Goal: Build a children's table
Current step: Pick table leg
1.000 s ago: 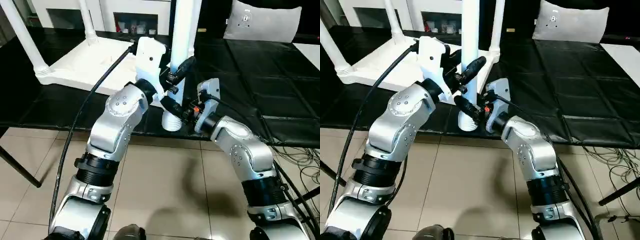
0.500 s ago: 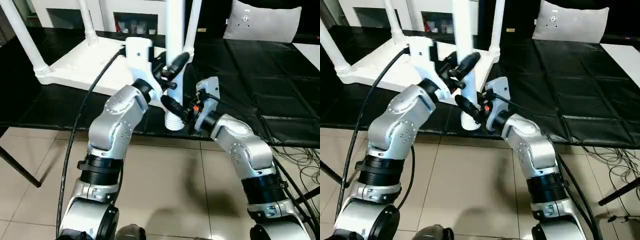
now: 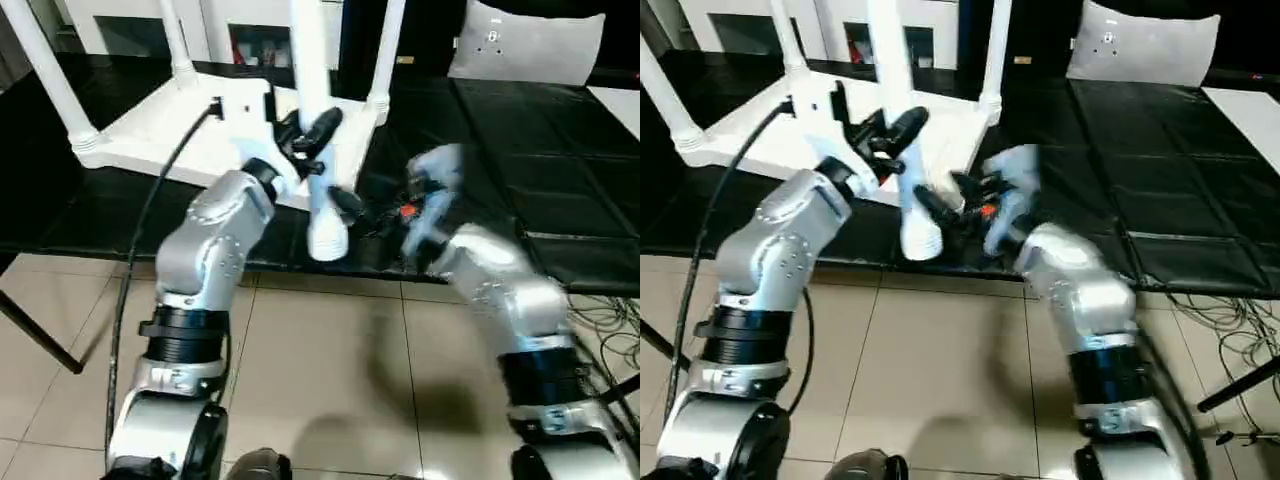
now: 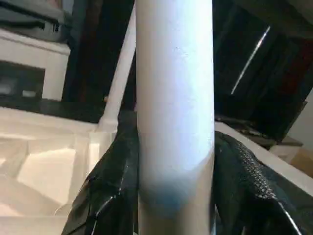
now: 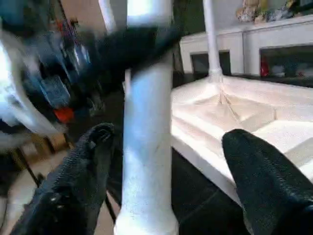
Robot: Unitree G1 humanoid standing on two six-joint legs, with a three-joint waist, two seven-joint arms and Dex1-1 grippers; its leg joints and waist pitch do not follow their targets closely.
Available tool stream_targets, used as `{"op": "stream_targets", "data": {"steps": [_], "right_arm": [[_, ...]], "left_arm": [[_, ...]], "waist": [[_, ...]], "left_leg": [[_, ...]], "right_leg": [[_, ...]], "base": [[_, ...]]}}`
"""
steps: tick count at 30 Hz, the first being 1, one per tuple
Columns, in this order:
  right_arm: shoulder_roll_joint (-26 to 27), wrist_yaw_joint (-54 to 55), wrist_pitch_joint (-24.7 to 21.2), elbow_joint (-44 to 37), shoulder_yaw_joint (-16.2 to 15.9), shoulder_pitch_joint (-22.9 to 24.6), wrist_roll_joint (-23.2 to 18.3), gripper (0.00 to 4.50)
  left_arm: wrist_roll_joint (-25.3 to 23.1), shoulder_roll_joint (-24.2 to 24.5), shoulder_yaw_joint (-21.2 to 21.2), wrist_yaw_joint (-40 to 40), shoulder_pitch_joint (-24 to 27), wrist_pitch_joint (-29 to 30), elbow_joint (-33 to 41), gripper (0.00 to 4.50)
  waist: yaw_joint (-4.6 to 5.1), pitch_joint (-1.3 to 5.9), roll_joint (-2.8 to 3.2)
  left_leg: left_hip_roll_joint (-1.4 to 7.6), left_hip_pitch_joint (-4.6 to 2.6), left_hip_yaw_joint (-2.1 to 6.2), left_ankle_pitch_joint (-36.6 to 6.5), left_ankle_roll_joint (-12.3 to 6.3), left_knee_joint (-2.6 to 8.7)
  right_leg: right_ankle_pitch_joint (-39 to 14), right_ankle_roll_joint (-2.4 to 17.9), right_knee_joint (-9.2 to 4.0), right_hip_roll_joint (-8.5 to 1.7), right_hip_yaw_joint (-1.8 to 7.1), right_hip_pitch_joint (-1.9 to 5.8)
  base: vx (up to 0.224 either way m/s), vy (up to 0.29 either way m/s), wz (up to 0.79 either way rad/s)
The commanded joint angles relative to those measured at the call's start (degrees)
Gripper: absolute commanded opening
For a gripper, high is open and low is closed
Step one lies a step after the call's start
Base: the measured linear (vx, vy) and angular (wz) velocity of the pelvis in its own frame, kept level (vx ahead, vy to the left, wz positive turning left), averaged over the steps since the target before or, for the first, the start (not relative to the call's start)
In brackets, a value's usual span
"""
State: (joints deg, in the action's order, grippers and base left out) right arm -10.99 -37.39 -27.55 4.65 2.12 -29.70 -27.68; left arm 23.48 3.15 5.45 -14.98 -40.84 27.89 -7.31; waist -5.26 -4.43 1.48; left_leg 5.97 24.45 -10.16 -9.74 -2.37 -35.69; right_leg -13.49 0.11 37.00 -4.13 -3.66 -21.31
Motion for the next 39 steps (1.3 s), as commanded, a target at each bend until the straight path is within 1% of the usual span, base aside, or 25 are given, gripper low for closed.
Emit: {"op": "stream_targets", "data": {"steps": [1,2,3,5,6,7,8,9,10,13,15,17,19,21,22,24,26,28,29,30,32,34,37,38,39], "right_arm": [[-0.89,-0.49,-2.05,-2.28,2.54,0.37,-2.75,4.00],[-0.89,-0.49,-2.05,-2.28,2.54,0.37,-2.75,4.10],[-1.73,1.14,-2.38,-2.01,4.33,0.31,-3.06,4.20],[-3.10,1.34,-5.31,-1.87,6.20,0.19,-5.20,4.32],[-3.64,1.03,-6.53,-1.89,6.65,0.22,-6.06,4.40],[-3.84,0.84,-6.80,-1.86,6.70,0.25,-6.21,4.40],[-6.47,-1.90,-9.84,-1.62,6.97,0.82,-7.62,4.50],[-6.56,-2.00,-9.93,-1.62,6.96,0.84,-7.64,4.50],[-8.13,-3.94,-11.92,-1.81,6.94,1.26,-8.61,4.50],[-10.17,-7.61,-14.63,-2.53,6.95,1.73,-11.39,4.50],[-10.75,-8.42,-15.32,-2.72,6.95,1.81,-12.11,4.50],[-11.50,-9.56,-15.30,-2.94,6.28,2.08,-11.87,4.50],[-12.38,-11.46,-16.35,-3.66,5.53,2.39,-12.85,4.50],[-13.16,-13.59,-17.61,-4.66,4.86,2.64,-14.01,4.50],[-13.64,-14.70,-18.02,-5.06,4.42,2.64,-14.35,4.50],[-14.52,-16.76,-18.71,-5.55,3.56,2.51,-14.87,4.50],[-15.54,-18.16,-18.30,-5.61,1.79,2.11,-13.47,4.50],[-15.59,-18.38,-18.03,-5.38,1.06,1.66,-12.77,4.50],[-15.41,-18.46,-17.72,-5.06,0.23,0.98,-12.12,4.50],[-15.41,-18.46,-17.72,-5.06,0.23,0.98,-12.12,4.50],[-15.15,-18.67,-18.25,-4.66,-1.38,-0.02,-11.72,4.50],[-15.10,-19.06,-18.78,-4.55,-2.74,-0.33,-11.40,4.50],[-14.45,-18.73,-18.94,-3.71,-4.28,-0.89,-10.59,4.50],[-13.86,-18.31,-18.84,-2.94,-4.92,-1.36,-9.92,4.50],[-13.56,-18.11,-18.76,-2.60,-5.13,-1.58,-9.65,4.50]], "left_arm": [[1.57,0.44,1.04,-1.04,-1.31,1.30,-0.26,1.82],[1.57,0.44,1.04,-1.04,-1.31,1.30,-0.26,1.82],[3.74,0.69,2.20,-2.15,-1.88,3.13,-0.68,1.82],[5.73,1.17,2.90,-3.63,-2.44,4.85,-0.94,1.82],[6.45,1.35,3.11,-4.17,-2.59,5.53,-0.91,1.82],[6.72,1.39,3.16,-4.39,-2.63,5.78,-0.88,1.82],[10.23,1.84,3.83,-7.24,-3.15,9.13,-0.34,1.82],[10.34,1.85,3.85,-7.33,-3.17,9.23,-0.31,1.82],[11.95,2.16,3.90,-8.97,-3.33,10.95,0.18,1.82],[14.26,2.52,3.68,-11.22,-3.46,13.12,1.18,1.82],[15.06,2.43,3.86,-11.68,-3.55,13.81,1.39,1.82],[15.77,2.47,3.84,-12.47,-3.67,14.34,1.53,1.82],[17.27,2.88,3.70,-14.22,-3.90,15.73,1.84,1.82],[18.52,3.57,3.23,-16.21,-4.06,16.97,2.26,1.82],[18.55,4.08,2.67,-17.24,-4.16,17.21,2.43,1.82],[18.03,5.10,1.31,-19.22,-4.29,17.07,2.76,1.82],[16.81,6.06,-0.46,-21.12,-4.43,16.07,3.20,1.82],[16.30,6.50,-1.56,-22.34,-4.32,15.66,3.72,1.82],[15.38,7.22,-3.38,-24.12,-3.95,15.02,4.77,1.82],[15.38,7.22,-3.38,-24.12,-3.95,15.02,4.77,1.82],[14.16,7.44,-5.60,-25.54,-3.30,13.76,6.14,1.82],[13.89,7.32,-6.19,-25.90,-3.16,13.42,6.47,1.82],[13.27,7.08,-6.75,-26.25,-3.18,12.12,6.51,1.82],[12.92,6.92,-7.05,-26.38,-3.38,11.41,6.34,1.82],[12.83,6.85,-7.13,-26.41,-3.46,11.19,6.29,1.82]], "waist": [[0.01,4.76,-0.48],[0.01,4.76,-0.48],[0.06,4.85,-0.34],[-0.06,4.81,-0.29],[-0.13,4.77,-0.45],[-0.22,4.82,-0.42],[-0.24,4.82,-0.46],[-0.30,4.85,-0.51],[-0.32,4.80,-0.77],[-0.62,4.80,-0.67],[-0.76,4.81,-0.65],[-0.80,4.78,-0.78],[-0.82,4.65,-0.92],[-1.02,4.72,-0.78],[-1.03,4.64,-0.88],[-1.16,4.61,-0.81],[-1.23,4.53,-0.77],[-1.24,4.42,-0.73],[-1.23,4.48,-0.72],[-1.18,4.42,-0.69],[-1.15,4.42,-0.77],[-1.07,4.37,-0.79],[-1.09,4.40,-0.84],[-1.03,4.38,-1.07],[-1.01,4.39,-0.99]], "left_leg": [[7.75,-2.51,3.54,-11.16,-0.05,4.97],[7.75,-2.51,3.54,-11.16,-0.05,4.97],[7.63,-2.55,3.48,-10.82,0.41,4.90],[7.48,-2.72,3.39,-10.83,0.48,4.83],[7.51,-2.52,3.36,-10.91,0.51,4.83],[7.51,-2.52,3.41,-10.78,0.58,4.79],[7.41,-2.56,3.30,-10.40,0.28,4.66],[7.33,-2.54,3.26,-9.97,0.11,4.52],[7.34,-2.37,3.20,-9.39,-0.20,4.54],[7.44,-2.39,3.22,-8.96,-1.12,4.33],[7.52,-2.41,3.21,-8.86,-1.36,4.29],[7.55,-2.44,3.20,-9.20,-1.18,4.37],[7.48,-2.42,3.14,-9.48,-1.03,4.37],[7.53,-2.43,3.22,-9.24,-0.98,4.30],[7.55,-2.48,3.25,-9.12,-1.27,4.39],[7.63,-2.52,3.28,-9.07,-1.46,4.41],[7.72,-2.59,3.27,-9.46,-1.00,4.52],[7.68,-2.68,3.22,-10.40,-0.25,4.60],[7.79,-2.60,3.39,-10.56,0.35,4.80],[7.83,-2.64,3.36,-10.77,0.61,4.86],[7.81,-2.63,3.39,-11.03,0.93,4.88],[7.76,-2.61,3.30,-11.33,1.23,4.85],[7.67,-2.52,3.22,-10.80,1.00,4.73],[7.67,-2.51,3.19,-10.27,0.79,4.73],[7.67,-2.48,3.25,-10.18,0.75,4.70]], "right_leg": [[0.26,14.31,-4.03,-6.89,3.51,1.84],[0.26,14.31,-4.03,-6.89,3.51,1.84],[0.63,14.75,-3.87,-6.84,3.42,1.70],[0.58,15.24,-3.99,-6.80,3.42,1.63],[0.29,15.49,-4.05,-6.88,3.42,1.81],[0.32,15.52,-3.94,-6.97,3.37,1.89],[0.38,15.74,-4.01,-7.00,3.38,1.94],[0.59,15.91,-3.95,-7.00,3.34,2.03],[0.61,15.92,-4.02,-6.99,3.35,2.04],[0.18,16.17,-4.09,-7.13,3.36,2.08],[0.06,16.26,-4.12,-7.14,3.35,2.05],[-0.69,16.23,-4.12,-7.07,3.32,1.96],[-1.69,16.19,-4.34,-7.16,3.37,2.01],[-1.92,16.12,-4.21,-7.17,3.34,2.07],[-2.07,15.82,-4.24,-6.98,3.33,1.94],[-2.28,15.45,-4.27,-7.09,3.39,1.90],[-2.95,15.29,-4.31,-7.06,3.40,1.78],[-3.95,15.24,-4.44,-7.02,3.46,1.62],[-4.44,14.83,-4.33,-7.06,3.44,1.75],[-4.40,14.87,-4.29,-7.00,3.44,1.66],[-4.36,15.09,-4.31,-7.14,3.44,1.73],[-4.56,15.07,-4.34,-7.16,3.49,1.70],[-3.90,15.20,-4.40,-7.28,3.58,1.74],[-3.44,15.29,-4.40,-7.21,3.54,1.76],[-3.39,15.42,-4.29,-7.22,3.51,1.74]], "base": [[0.000,0.000,0.00],[0.000,0.000,0.00],[0.000,0.000,0.00],[0.000,0.000,0.00],[0.000,0.000,0.00],[0.000,0.000,0.00],[0.000,0.000,0.00],[0.000,0.000,0.00],[0.000,0.000,0.00],[0.000,0.000,0.00],[0.000,0.000,0.00],[0.000,0.000,0.00],[0.000,0.000,0.00],[0.000,0.000,0.00],[0.000,0.000,0.00],[0.000,0.000,0.00],[0.000,0.000,0.00],[0.000,0.000,0.00],[0.000,0.000,0.00],[0.000,0.000,0.00],[0.000,0.000,0.00],[0.000,0.000,0.00],[0.000,0.000,0.00],[0.000,0.000,0.00],[0.000,0.000,0.00]]}}
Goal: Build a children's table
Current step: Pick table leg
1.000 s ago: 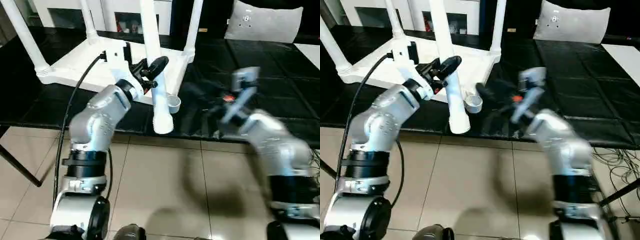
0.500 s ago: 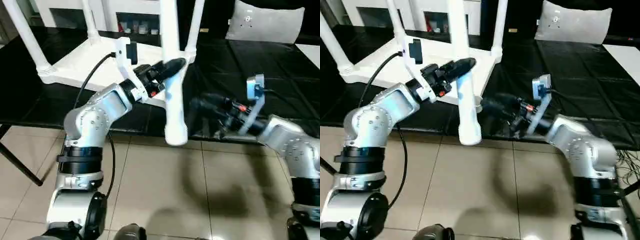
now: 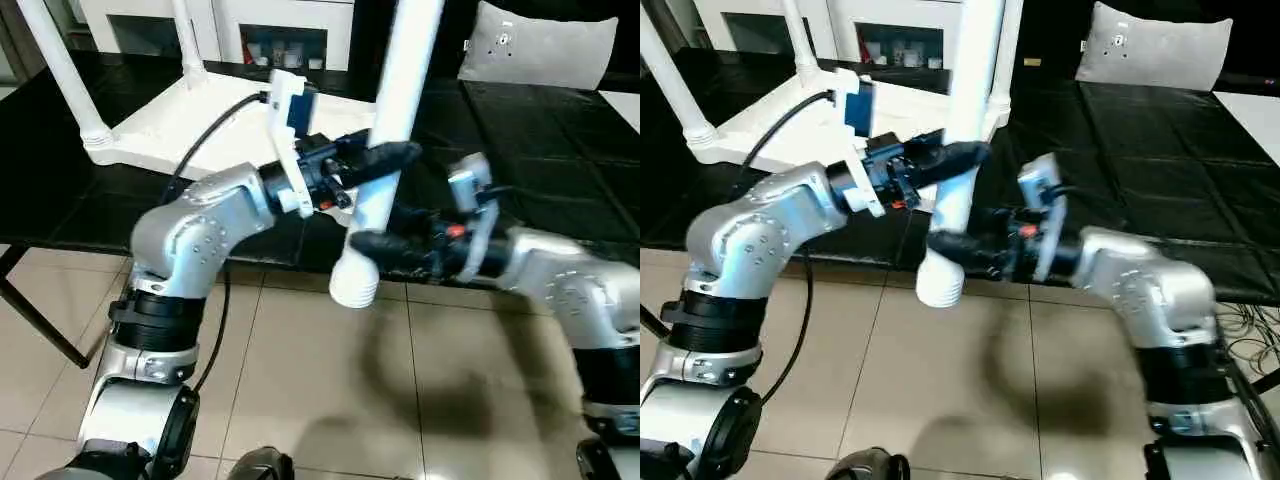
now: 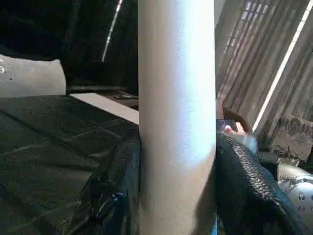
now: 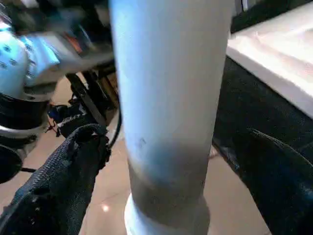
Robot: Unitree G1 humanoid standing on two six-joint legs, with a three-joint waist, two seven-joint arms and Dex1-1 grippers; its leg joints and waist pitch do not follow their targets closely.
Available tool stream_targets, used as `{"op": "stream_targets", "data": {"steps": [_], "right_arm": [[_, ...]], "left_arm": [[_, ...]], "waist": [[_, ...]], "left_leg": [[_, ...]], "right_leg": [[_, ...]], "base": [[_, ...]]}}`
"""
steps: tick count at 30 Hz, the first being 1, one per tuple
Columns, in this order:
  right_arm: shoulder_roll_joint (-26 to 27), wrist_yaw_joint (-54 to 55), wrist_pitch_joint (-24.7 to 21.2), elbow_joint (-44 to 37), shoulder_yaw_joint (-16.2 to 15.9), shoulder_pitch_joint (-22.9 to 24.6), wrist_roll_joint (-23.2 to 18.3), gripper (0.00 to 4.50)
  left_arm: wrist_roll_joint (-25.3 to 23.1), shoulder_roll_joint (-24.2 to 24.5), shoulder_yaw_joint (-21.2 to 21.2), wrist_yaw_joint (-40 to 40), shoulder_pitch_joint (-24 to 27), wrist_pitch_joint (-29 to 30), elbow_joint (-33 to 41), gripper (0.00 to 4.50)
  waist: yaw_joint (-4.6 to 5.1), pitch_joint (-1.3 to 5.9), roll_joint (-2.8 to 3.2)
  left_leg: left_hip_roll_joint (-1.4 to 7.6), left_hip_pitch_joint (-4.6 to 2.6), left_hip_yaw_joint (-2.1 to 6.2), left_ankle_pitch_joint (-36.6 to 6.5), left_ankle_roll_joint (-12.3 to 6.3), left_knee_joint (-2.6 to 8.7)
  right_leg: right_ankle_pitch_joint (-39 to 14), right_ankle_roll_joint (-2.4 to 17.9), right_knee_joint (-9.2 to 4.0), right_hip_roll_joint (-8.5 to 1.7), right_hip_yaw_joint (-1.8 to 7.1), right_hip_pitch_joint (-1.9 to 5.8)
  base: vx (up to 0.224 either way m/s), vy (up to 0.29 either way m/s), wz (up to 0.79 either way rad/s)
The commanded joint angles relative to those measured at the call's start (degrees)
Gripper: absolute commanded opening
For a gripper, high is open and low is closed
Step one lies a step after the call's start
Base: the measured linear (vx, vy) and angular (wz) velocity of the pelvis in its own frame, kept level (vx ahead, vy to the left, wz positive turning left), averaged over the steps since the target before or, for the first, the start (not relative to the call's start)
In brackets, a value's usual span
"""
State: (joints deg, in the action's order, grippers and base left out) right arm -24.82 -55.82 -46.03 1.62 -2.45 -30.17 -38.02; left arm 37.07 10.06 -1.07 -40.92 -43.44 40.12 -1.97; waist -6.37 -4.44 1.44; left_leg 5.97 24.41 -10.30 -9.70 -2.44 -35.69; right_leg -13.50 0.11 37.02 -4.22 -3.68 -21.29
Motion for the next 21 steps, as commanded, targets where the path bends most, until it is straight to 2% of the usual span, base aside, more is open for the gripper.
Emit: {"op": "stream_targets", "data": {"steps": [1,3,8,9,13,14,17,18,21], "right_arm": [[0.26,0.32,-0.28,0.43,-0.56,-1.10,0.69,4.50],[0.74,0.75,-0.42,0.84,-0.49,-1.43,0.61,4.22],[1.44,1.26,-1.09,1.55,-0.06,-2.09,-0.29,4.09],[1.57,1.26,-1.10,1.70,0.07,-2.18,-0.29,3.79],[2.09,1.18,-1.10,2.05,0.36,-2.42,-0.37,3.69],[2.13,1.18,-1.10,2.07,0.33,-2.43,-0.34,3.38],[2.29,1.17,-1.17,2.14,0.10,-2.48,-0.20,3.28],[2.32,1.20,-1.19,2.17,0.07,-2.48,-0.18,3.07],[2.38,1.22,-1.27,2.26,-0.04,-2.51,0.01,2.85]], "left_arm": [[-0.76,-0.06,-0.60,-0.47,-0.86,-1.05,0.95,1.82],[-0.80,-0.17,-0.63,-0.57,-0.88,-1.17,1.03,1.82],[-1.35,0.06,-1.16,-1.27,-0.57,-2.12,1.18,1.82],[-1.34,0.04,-1.20,-1.37,-0.52,-2.18,1.21,1.82],[-1.60,-0.10,-1.50,-1.61,-0.18,-2.36,1.48,1.82],[-1.62,-0.11,-1.50,-1.62,-0.16,-2.36,1.48,1.82],[-1.70,-0.12,-1.50,-1.57,-0.11,-2.43,1.52,1.82],[-1.67,-0.09,-1.54,-1.55,-0.08,-2.48,1.54,1.82],[-1.62,0.01,-1.64,-1.55,-0.06,-2.64,1.51,1.82]], "waist": [[0.16,4.41,-0.89],[0.18,4.41,-0.86],[0.15,4.37,-0.81],[0.14,4.33,-0.78],[0.17,4.37,-0.84],[0.19,4.39,-0.82],[0.21,4.34,-0.88],[0.20,4.32,-0.82],[0.21,4.29,-0.83]], "left_leg": [[7.65,-2.45,3.35,-10.34,0.75,4.69],[7.74,-2.55,3.37,-10.40,0.72,4.71],[7.75,-2.59,3.34,-10.75,0.94,4.80],[7.73,-2.59,3.32,-10.75,1.02,4.81],[7.68,-2.53,3.31,-10.74,1.10,4.79],[7.73,-2.55,3.33,-10.65,1.12,4.78],[7.73,-2.54,3.34,-10.64,1.12,4.82],[7.74,-2.52,3.35,-10.80,1.19,4.83],[7.75,-2.58,3.34,-11.32,1.45,4.86]], "right_leg": [[-3.57,15.55,-4.35,-7.10,3.52,1.69],[-3.47,15.52,-4.26,-7.03,3.51,1.65],[-3.65,15.39,-4.28,-7.06,3.55,1.62],[-3.56,15.33,-4.27,-7.03,3.56,1.58],[-3.56,15.45,-4.24,-7.09,3.55,1.65],[-3.46,15.42,-4.23,-7.11,3.55,1.66],[-3.39,15.39,-4.21,-7.09,3.55,1.65],[-3.65,15.38,-4.25,-7.10,3.55,1.65],[-4.32,15.26,-4.32,-7.09,3.58,1.58]], "base": [[0.000,0.000,0.00],[0.000,0.000,0.00],[0.000,0.000,0.00],[0.000,0.000,0.00],[0.000,0.000,0.00],[0.000,0.000,0.00],[0.000,0.000,0.00],[0.000,0.000,0.00],[0.000,0.000,0.00]]}}
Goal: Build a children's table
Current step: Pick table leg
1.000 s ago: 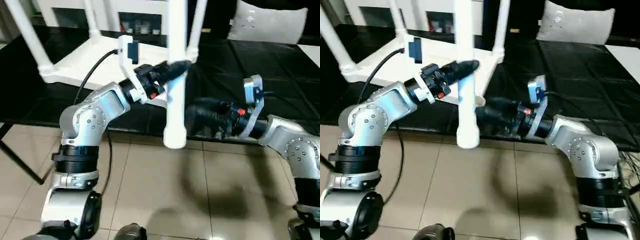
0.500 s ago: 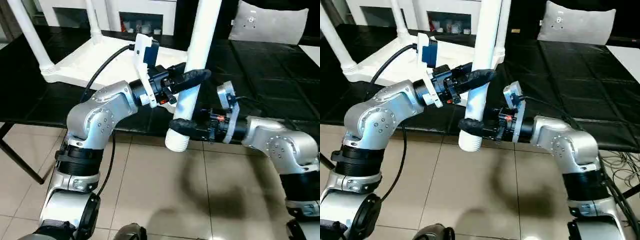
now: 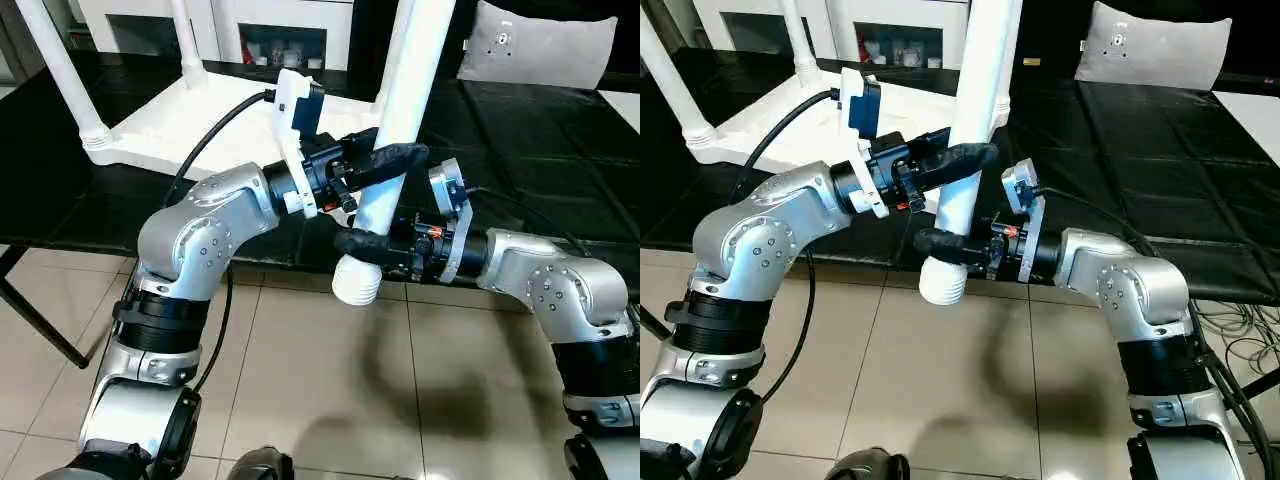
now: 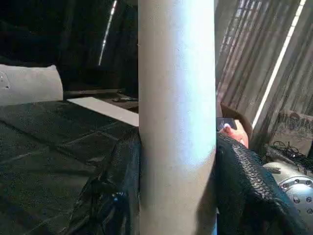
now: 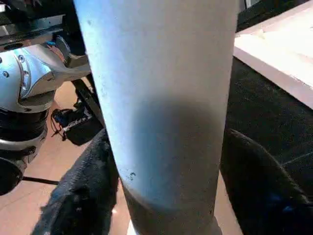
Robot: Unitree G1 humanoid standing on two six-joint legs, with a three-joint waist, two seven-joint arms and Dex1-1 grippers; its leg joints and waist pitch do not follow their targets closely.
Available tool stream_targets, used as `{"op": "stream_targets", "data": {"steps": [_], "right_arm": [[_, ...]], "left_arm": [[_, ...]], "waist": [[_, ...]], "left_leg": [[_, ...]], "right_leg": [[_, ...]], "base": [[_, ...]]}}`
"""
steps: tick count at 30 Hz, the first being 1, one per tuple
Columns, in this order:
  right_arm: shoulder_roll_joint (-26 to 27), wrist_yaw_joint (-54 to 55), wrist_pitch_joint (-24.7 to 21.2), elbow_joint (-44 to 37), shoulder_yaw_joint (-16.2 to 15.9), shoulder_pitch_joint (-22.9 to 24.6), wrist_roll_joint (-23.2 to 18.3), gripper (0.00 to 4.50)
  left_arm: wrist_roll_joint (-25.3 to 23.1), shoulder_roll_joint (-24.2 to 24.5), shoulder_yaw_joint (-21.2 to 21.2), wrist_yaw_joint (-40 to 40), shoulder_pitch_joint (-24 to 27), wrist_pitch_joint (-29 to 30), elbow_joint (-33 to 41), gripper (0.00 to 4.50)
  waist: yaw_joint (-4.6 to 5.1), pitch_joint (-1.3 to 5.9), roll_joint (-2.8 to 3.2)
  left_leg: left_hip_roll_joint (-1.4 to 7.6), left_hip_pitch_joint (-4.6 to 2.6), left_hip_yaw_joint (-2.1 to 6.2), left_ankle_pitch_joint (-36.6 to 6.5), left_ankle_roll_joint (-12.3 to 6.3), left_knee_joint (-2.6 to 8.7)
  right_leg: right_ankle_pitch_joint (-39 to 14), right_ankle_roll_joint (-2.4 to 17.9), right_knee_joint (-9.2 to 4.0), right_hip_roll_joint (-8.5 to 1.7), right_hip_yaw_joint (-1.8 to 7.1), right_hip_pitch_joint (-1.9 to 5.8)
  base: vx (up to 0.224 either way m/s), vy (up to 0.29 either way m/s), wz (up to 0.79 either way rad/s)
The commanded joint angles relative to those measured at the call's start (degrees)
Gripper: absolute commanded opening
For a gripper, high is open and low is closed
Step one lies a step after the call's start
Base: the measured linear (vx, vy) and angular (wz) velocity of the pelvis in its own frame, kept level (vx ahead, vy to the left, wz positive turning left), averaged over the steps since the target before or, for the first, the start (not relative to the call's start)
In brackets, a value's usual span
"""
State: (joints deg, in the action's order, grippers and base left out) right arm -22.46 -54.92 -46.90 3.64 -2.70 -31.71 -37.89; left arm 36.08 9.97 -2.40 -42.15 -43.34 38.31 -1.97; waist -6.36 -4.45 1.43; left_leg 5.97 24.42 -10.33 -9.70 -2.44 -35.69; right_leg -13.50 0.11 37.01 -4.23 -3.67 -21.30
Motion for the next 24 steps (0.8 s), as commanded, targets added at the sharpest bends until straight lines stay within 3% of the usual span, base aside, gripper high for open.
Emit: {"op": "stream_targets", "data": {"steps": [1,9,16,17,18,19,22,23,24], "right_arm": [[0.10,0.36,-0.47,0.32,0.15,-1.00,0.01,2.77],[0.34,0.62,-0.37,0.37,-0.02,-0.85,0.35,2.09],[0.64,1.09,-0.08,0.31,0.14,-0.67,0.68,1.94],[0.73,1.33,0.19,0.34,0.10,-0.51,0.94,1.94],[0.81,1.48,0.37,0.39,0.03,-0.43,1.14,1.93],[0.99,1.66,0.49,0.51,-0.02,-0.45,1.29,1.93],[1.76,2.58,1.09,0.93,-0.14,-0.51,1.92,1.92],[2.22,3.47,1.51,0.98,-0.21,-0.37,2.45,1.91],[2.52,4.23,2.02,1.10,-0.46,-0.19,3.18,1.90]], "left_arm": [[-0.63,0.16,-0.31,-0.31,-0.15,-0.85,1.49,1.82],[-1.11,0.03,-0.28,0.19,-0.25,-1.11,0.95,1.82],[-1.49,0.48,-1.26,0.39,-0.01,0.10,1.49,1.82],[-0.06,0.20,-1.26,0.24,0.04,1.99,2.44,1.82],[1.63,-0.31,-0.73,0.07,0.02,3.50,2.99,1.82],[2.06,-0.65,-0.47,0.30,-0.01,3.79,3.21,2.38],[2.73,-1.29,-0.70,0.29,0.32,4.20,4.10,2.58],[3.03,-1.85,-1.09,0.25,0.64,4.20,4.63,2.72],[3.55,-2.53,-1.25,0.41,0.79,4.42,4.96,2.96]], "waist": [[0.19,4.28,-0.73],[0.21,4.26,-0.66],[0.22,4.32,-0.69],[0.26,4.39,-1.23],[0.16,4.37,-0.96],[0.17,4.35,-0.95],[0.16,4.29,-0.96],[0.08,4.21,-0.22],[0.29,4.24,-0.67]], "left_leg": [[7.78,-2.62,3.43,-11.53,1.65,4.92],[7.78,-2.59,3.45,-11.79,1.98,4.98],[7.77,-2.62,3.48,-12.11,2.39,5.01],[7.80,-2.66,3.34,-11.60,2.18,4.99],[7.73,-2.60,3.34,-11.05,2.00,4.86],[7.73,-2.61,3.34,-11.03,1.96,4.86],[7.76,-2.64,3.32,-11.39,1.92,4.89],[7.77,-2.55,3.47,-11.55,2.29,4.87],[7.85,-2.58,3.45,-12.18,2.59,5.08]], "right_leg": [[-4.46,15.17,-4.29,-7.04,3.56,1.58],[-4.24,15.08,-4.33,-7.10,3.62,1.57],[-4.00,15.15,-4.26,-7.13,3.60,1.58],[-3.83,15.27,-4.15,-7.15,3.57,1.64],[-3.91,15.40,-4.14,-7.24,3.57,1.60],[-4.06,15.43,-4.20,-7.22,3.58,1.55],[-5.03,15.27,-4.38,-7.17,3.63,1.50],[-5.02,15.20,-4.27,-7.19,3.65,1.38],[-4.95,14.97,-4.38,-7.03,3.65,1.44]], "base": [[0.000,0.000,0.00],[0.000,0.000,0.00],[0.000,0.000,0.00],[0.000,0.000,0.00],[0.000,0.000,0.00],[0.000,0.000,0.00],[0.000,0.000,0.00],[0.000,0.000,0.00],[0.000,0.000,0.00]]}}
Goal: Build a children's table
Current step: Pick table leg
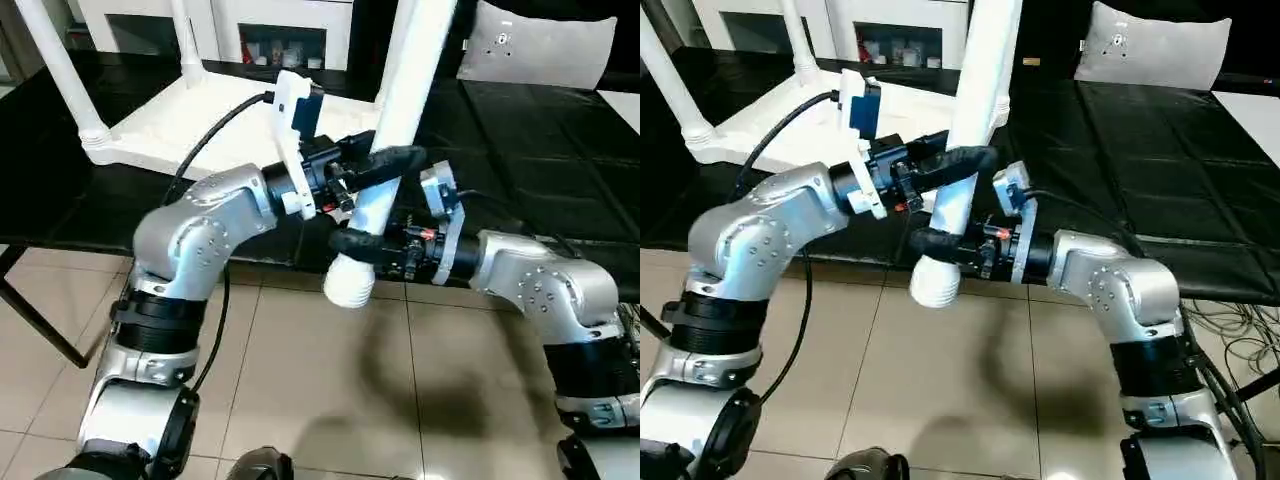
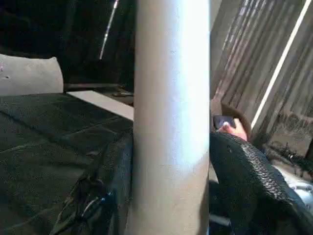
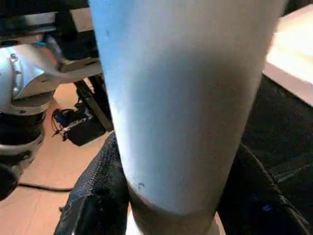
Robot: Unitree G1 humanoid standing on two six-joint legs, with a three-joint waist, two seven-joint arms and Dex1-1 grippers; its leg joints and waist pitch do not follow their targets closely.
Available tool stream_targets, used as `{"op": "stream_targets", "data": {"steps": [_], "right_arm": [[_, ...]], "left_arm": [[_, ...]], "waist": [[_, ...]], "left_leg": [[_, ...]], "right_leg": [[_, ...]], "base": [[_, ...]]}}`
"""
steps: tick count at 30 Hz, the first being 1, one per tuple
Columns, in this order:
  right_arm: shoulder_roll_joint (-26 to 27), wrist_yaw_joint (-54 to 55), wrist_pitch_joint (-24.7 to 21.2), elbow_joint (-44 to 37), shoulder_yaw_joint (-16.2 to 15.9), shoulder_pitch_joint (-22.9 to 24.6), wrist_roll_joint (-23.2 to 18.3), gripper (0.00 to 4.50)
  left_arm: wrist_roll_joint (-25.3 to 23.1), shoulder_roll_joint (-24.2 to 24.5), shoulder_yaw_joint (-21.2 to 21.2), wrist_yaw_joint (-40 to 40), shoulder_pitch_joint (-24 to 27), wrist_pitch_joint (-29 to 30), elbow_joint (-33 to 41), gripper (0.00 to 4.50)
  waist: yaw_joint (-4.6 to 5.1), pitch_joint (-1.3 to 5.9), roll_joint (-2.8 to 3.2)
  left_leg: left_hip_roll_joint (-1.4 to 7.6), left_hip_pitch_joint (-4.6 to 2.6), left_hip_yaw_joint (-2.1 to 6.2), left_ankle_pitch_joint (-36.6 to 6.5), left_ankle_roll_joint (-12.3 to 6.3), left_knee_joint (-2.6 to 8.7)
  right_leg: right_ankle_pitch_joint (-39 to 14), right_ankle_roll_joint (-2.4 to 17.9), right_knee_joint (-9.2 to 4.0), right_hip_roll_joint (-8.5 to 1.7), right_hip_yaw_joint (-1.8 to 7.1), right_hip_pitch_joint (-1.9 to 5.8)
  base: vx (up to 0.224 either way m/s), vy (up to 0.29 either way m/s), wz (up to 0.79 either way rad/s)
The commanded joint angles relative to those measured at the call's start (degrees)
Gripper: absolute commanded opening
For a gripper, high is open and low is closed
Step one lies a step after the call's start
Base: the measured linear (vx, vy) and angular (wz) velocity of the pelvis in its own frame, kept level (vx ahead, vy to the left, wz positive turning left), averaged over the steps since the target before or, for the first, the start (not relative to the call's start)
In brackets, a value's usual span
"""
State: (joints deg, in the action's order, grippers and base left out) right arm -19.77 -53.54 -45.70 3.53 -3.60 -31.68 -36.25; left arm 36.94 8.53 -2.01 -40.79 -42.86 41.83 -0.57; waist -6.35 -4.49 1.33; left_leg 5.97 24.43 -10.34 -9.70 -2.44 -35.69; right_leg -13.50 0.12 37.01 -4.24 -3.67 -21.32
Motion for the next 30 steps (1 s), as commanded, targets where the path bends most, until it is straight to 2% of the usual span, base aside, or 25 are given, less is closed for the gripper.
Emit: {"op": "stream_targets", "data": {"steps": [1,3,6,10,12,14,15,17,18,20,21,22,23,26,27,29,30], "right_arm": [[0.04,3.43,1.22,1.30,0.23,-0.05,2.16,1.90],[0.68,4.64,1.84,2.15,-0.11,-0.03,3.24,1.90],[1.88,6.56,3.07,3.82,-0.62,-0.39,4.83,1.89],[3.21,8.45,3.46,4.99,-0.41,-1.25,5.86,1.89],[3.55,9.05,4.64,5.51,-0.02,-1.46,6.16,1.89],[3.61,9.23,4.81,5.50,0.20,-1.41,6.10,1.89],[3.94,10.15,4.19,4.03,1.74,-0.63,4.65,1.89],[4.37,10.95,3.74,2.74,3.49,0.22,3.17,1.89],[4.65,11.45,3.66,2.03,4.29,0.78,2.58,1.88],[5.02,12.33,3.54,0.22,5.27,2.08,2.03,1.88],[5.13,12.99,2.92,-1.19,5.94,2.94,1.40,1.88],[5.16,13.19,2.71,-1.63,6.14,3.20,1.20,1.88],[5.19,14.00,2.08,-3.26,6.82,4.16,0.55,1.88],[5.05,16.82,0.95,-8.14,8.36,7.31,0.04,1.88],[4.73,18.91,1.26,-10.70,8.55,8.88,1.28,1.88],[4.93,21.20,2.98,-13.37,8.51,10.29,3.27,1.88],[4.93,21.20,2.98,-13.37,8.51,10.29,3.27,1.88]], "left_arm": [[3.12,-1.67,-1.73,-0.77,0.40,1.10,3.78,3.00],[3.39,-2.53,-2.27,-0.67,0.44,1.16,4.46,3.11],[3.25,-4.27,-3.32,0.09,0.65,1.17,5.49,3.39],[4.05,-5.33,-3.78,-0.18,1.14,1.85,6.75,3.59],[5.23,-6.71,-1.14,2.26,1.30,1.91,6.16,3.61],[5.52,-6.86,-0.49,2.75,1.27,2.00,5.93,3.61],[7.76,-7.34,3.11,4.15,1.56,1.30,5.97,3.61],[11.21,-8.21,7.88,6.46,1.73,0.74,5.44,3.61],[12.76,-8.50,10.01,7.56,1.98,0.39,5.20,3.61],[14.11,-8.57,12.21,8.57,2.85,-0.38,5.41,3.61],[13.63,-8.57,12.98,8.99,3.43,-1.02,5.87,3.61],[13.40,-8.58,13.19,9.11,3.59,-1.20,6.04,3.61],[12.54,-8.36,13.74,9.60,4.21,-1.71,6.62,3.61],[8.19,-6.40,13.77,12.06,6.75,-3.08,7.99,3.61],[5.02,-5.20,13.20,14.88,8.27,-4.56,8.89,3.61],[0.41,-3.35,12.30,17.53,10.32,-6.19,9.90,3.61],[0.41,-3.35,12.30,17.53,10.32,-6.19,9.90,3.61]], "waist": [[0.28,4.29,-0.59],[0.29,4.05,-0.54],[0.32,4.06,-0.60],[0.53,3.95,-0.46],[0.74,3.98,-0.45],[0.77,3.91,-0.48],[0.78,3.70,-0.44],[0.86,3.76,-0.50],[0.73,3.61,-0.17],[0.81,3.62,-0.41],[0.93,3.51,-0.42],[0.93,3.51,-0.42],[1.07,3.18,-0.21],[1.23,3.04,-0.25],[1.30,3.10,-0.24],[1.42,3.06,-0.12],[1.57,3.02,0.02]], "left_leg": [[7.92,-2.67,3.51,-12.40,2.75,5.13],[7.81,-2.61,3.48,-13.40,3.12,5.23],[7.78,-2.59,3.54,-14.24,3.46,5.21],[7.77,-2.51,3.60,-13.64,3.22,5.36],[7.86,-2.58,3.63,-13.93,3.31,5.39],[7.84,-2.49,3.66,-14.02,3.15,5.43],[7.77,-2.44,3.64,-14.24,3.01,5.44],[7.86,-2.43,3.68,-14.34,3.16,5.45],[7.90,-2.48,3.80,-14.83,3.49,5.48],[7.83,-2.45,3.71,-16.09,3.64,5.57],[7.76,-2.35,3.75,-16.38,3.28,5.73],[7.76,-2.35,3.75,-16.38,3.28,5.73],[7.72,-2.25,3.86,-16.94,3.32,5.76],[7.91,-2.52,4.04,-18.67,4.14,6.02],[8.02,-2.59,4.23,-18.52,4.88,6.35],[7.96,-2.58,4.20,-18.04,5.25,6.59],[7.81,-2.48,4.22,-17.42,5.39,6.68]], "right_leg": [[-4.86,15.00,-4.31,-7.03,3.62,1.47],[-5.25,15.05,-4.48,-7.08,3.73,1.35],[-6.35,14.65,-4.64,-7.25,3.77,1.45],[-5.70,14.30,-4.56,-6.95,3.77,1.35],[-4.38,14.83,-4.50,-7.03,3.73,1.42],[-4.28,14.88,-4.46,-7.04,3.75,1.49],[-4.63,14.85,-4.62,-7.12,3.81,1.46],[-4.63,15.58,-4.51,-7.16,3.76,1.51],[-4.72,16.09,-4.47,-7.20,3.74,1.35],[-5.06,15.92,-4.54,-7.04,3.75,1.39],[-5.83,15.05,-4.78,-6.93,3.82,1.46],[-5.83,15.05,-4.78,-6.93,3.82,1.46],[-8.30,13.82,-5.22,-7.18,4.00,1.38],[-11.78,11.61,-5.55,-7.00,4.18,1.11],[-11.73,10.27,-5.55,-6.75,4.12,0.96],[-10.32,9.11,-5.69,-6.63,4.12,0.93],[-9.26,8.61,-5.65,-6.57,4.04,0.94]], "base": [[0.000,0.000,0.00],[0.000,0.000,0.00],[0.000,0.000,0.00],[0.000,0.000,0.00],[0.000,0.000,0.00],[0.000,0.000,0.00],[0.000,0.000,0.00],[0.000,0.000,0.00],[0.000,0.000,0.00],[0.000,0.000,0.00],[0.000,0.000,0.00],[0.000,0.000,0.00],[0.000,0.000,0.00],[0.000,0.000,0.00],[0.000,0.000,0.00],[0.000,0.000,0.00],[0.000,0.000,0.00]]}}
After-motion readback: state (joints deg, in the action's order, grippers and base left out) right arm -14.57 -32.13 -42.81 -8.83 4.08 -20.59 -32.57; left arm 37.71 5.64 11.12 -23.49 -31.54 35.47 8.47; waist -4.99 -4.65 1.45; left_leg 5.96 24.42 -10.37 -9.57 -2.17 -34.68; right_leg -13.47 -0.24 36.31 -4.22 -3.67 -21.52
